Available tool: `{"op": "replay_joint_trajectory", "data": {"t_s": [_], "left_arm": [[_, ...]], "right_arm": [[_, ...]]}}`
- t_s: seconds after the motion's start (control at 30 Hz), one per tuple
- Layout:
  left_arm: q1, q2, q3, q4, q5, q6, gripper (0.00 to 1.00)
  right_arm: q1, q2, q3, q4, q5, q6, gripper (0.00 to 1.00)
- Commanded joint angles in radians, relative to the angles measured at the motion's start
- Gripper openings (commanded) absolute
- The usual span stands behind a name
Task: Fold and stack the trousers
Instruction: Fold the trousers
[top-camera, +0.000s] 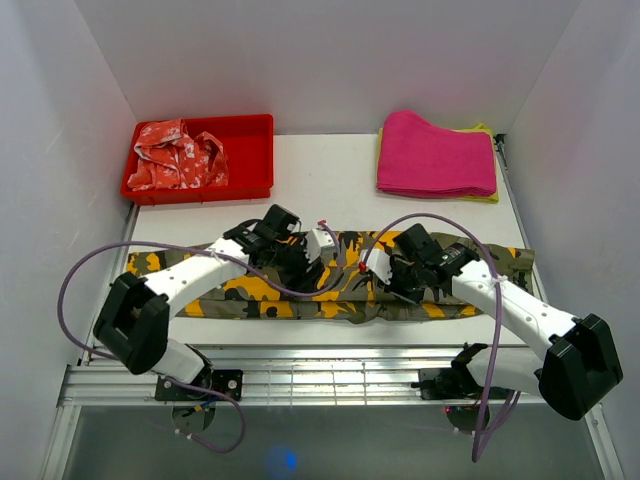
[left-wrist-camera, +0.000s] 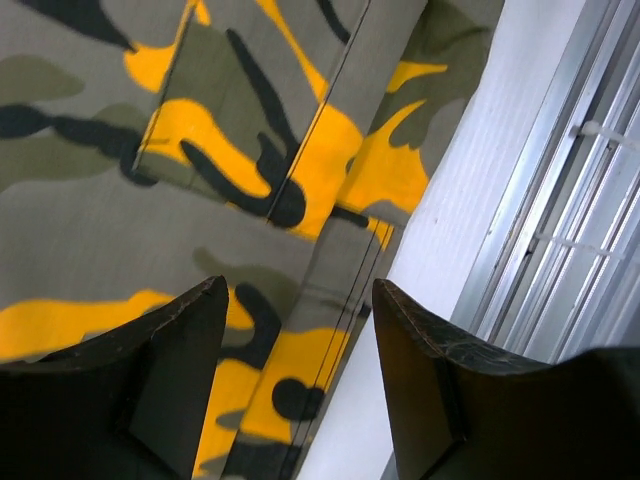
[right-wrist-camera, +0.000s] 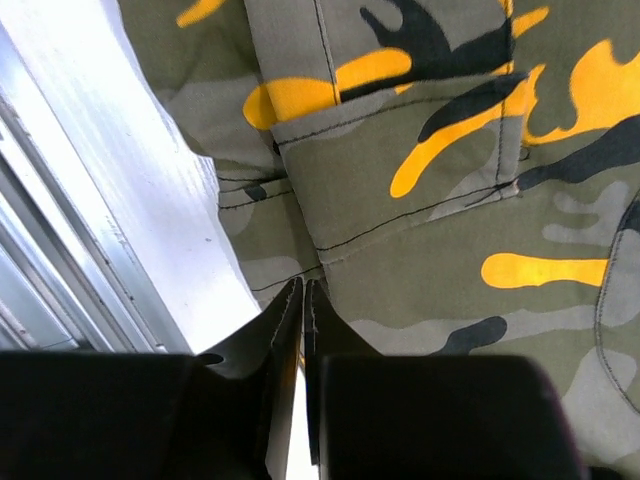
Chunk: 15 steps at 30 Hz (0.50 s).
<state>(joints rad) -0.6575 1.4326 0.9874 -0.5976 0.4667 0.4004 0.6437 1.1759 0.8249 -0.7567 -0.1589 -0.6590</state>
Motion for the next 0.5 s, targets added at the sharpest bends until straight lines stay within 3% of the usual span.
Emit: {"op": "replay_joint_trajectory", "data": {"t_s": [0.0, 0.13, 0.2, 0.23, 0.3, 0.47], "left_arm": [[-0.050, 0.060, 0.054, 0.073, -0.002, -0.089, 0.70], [-0.015, 0.117, 0.172, 0.094, 0.041, -0.143, 0.70], [0.007, 0.146, 0.224, 0.088, 0.093, -0.161, 0.71], [0.024, 0.164, 0.256, 0.072, 0.133, -0.175, 0.73], [0.041, 0.228, 0.354, 0.042, 0.162, -0.183, 0.74], [0.042, 0.230, 0.343, 0.062, 0.184, -0.137, 0.79]], "right_arm": [[0.004, -0.016, -0.052, 0.068, 0.057, 0.029, 0.09], [-0.009, -0.041, -0.047, 0.099, 0.110, 0.016, 0.14], [-0.035, -0.044, -0.001, 0.099, 0.099, -0.013, 0.24], [-0.073, -0.038, 0.019, 0.100, 0.093, -0.024, 0.35], [-0.126, -0.012, 0.103, 0.100, 0.041, -0.048, 0.41], [-0.372, 0.292, 0.437, -0.062, -0.152, -0.077, 0.46]]}}
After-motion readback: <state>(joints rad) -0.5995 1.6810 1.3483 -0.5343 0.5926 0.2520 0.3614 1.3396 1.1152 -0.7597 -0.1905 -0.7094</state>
